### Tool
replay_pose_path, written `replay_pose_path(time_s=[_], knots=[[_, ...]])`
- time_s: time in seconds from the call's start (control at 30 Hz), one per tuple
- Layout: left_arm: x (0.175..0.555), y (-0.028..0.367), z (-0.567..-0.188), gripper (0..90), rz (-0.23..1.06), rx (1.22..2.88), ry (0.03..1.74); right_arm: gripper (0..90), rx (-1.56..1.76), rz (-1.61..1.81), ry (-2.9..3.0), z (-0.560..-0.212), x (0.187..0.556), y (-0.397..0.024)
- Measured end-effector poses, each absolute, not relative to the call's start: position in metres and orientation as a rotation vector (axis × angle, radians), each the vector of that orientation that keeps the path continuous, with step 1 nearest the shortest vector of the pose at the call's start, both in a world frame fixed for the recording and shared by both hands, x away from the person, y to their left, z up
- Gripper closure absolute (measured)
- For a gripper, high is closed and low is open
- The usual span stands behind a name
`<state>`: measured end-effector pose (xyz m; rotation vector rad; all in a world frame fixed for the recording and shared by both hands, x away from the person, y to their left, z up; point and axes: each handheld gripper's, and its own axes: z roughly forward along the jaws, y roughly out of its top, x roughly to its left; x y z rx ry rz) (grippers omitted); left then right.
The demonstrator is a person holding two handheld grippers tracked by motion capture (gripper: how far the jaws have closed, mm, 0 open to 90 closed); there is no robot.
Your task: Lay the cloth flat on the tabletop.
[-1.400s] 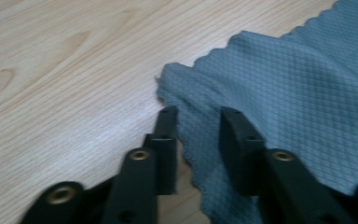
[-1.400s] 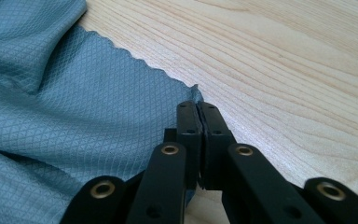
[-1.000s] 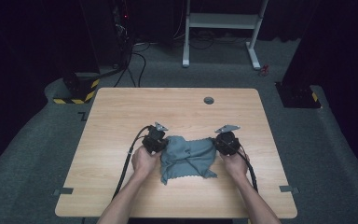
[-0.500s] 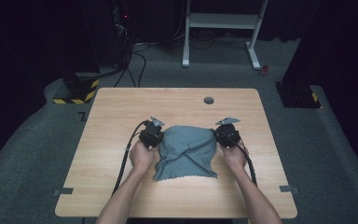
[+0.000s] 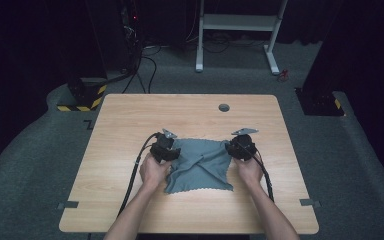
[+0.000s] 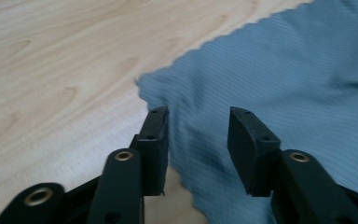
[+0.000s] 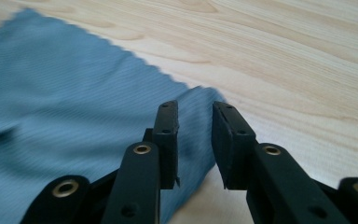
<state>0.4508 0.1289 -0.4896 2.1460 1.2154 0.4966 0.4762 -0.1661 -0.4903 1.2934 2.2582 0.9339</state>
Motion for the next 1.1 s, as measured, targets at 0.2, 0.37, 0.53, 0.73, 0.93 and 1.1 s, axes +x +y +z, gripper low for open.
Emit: replay_pose_path(time_s=[0.2,0.37,0.53,0.73,0.93,1.1], knots=[[0.392,0.134,-0.488,53.3,0.541,2.179,1.089,68.1,1.222,1.032,2.318,-0.487,0.427,-0.18],[0.37,0.138,-0.496,48.8,0.483,2.146,1.093,67.9,1.181,1.017,2.38,-0.496,0.408,-0.177],[0.361,0.14,-0.51,44.8,0.495,2.138,1.13,67.6,1.168,0.981,2.401,-0.508,0.408,-0.164],[0.358,0.143,-0.52,43.3,0.516,2.12,1.111,76.9,1.114,0.901,2.418,-0.512,0.412,-0.156],[0.355,0.148,-0.526,41.2,0.511,2.057,1.116,89.7,1.065,0.869,2.433,-0.512,0.412,-0.154],[0.353,0.148,-0.527,41.9,0.521,2.054,1.109,90.0,1.073,0.878,2.414,-0.504,0.417,-0.159]])
